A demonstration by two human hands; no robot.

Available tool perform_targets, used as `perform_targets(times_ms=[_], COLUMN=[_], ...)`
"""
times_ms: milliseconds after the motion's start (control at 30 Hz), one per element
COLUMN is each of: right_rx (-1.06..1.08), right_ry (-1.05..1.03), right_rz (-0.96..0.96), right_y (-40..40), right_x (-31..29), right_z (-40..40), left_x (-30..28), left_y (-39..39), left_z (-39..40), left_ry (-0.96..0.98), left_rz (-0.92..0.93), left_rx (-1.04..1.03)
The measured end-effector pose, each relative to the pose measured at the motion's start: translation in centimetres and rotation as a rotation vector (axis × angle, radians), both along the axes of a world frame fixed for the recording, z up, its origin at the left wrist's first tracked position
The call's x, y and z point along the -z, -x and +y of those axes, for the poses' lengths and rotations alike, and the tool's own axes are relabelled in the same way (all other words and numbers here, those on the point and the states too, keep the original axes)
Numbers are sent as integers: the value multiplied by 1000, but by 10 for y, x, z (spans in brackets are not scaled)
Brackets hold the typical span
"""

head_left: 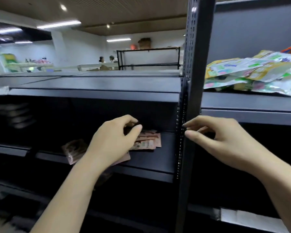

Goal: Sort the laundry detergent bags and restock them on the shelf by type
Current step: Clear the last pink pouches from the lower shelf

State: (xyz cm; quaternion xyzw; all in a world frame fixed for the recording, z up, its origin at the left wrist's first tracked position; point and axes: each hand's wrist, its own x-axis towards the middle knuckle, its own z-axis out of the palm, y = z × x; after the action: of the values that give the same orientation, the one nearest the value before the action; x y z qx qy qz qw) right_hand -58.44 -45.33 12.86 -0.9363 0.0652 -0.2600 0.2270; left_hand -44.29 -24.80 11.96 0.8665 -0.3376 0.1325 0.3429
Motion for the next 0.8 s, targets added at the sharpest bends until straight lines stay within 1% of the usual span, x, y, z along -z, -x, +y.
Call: perform_targets(times_ms=[133, 300, 400, 533, 567, 633, 733, 800], right_rx=[-10, 19, 84, 221, 263, 335, 402, 437], right_ry=[17, -98, -156, -214, -243, -369, -590, -689], right_rz=[124, 337, 468, 625, 652, 671, 628, 577], right_y=[-52, -132, -176, -222, -231, -246, -267, -278], right_x=[34, 82, 110, 147, 154, 169, 185, 189], right_z=[33, 60, 76, 88, 89, 92, 97, 102], left_x=[34, 82, 119, 168, 177, 192, 206, 213], left_y=[-77, -157, -191, -222, -228, -239, -247, -251], left_z=[47, 88, 96, 94, 94, 91, 83, 79], left_ry=[-140, -291, -420, -711, -733, -721, -644, -565], left_rz=[120, 215, 216, 138, 119, 85, 58, 92], left_rx=[-109, -181, -125, 51, 90, 154, 185, 197])
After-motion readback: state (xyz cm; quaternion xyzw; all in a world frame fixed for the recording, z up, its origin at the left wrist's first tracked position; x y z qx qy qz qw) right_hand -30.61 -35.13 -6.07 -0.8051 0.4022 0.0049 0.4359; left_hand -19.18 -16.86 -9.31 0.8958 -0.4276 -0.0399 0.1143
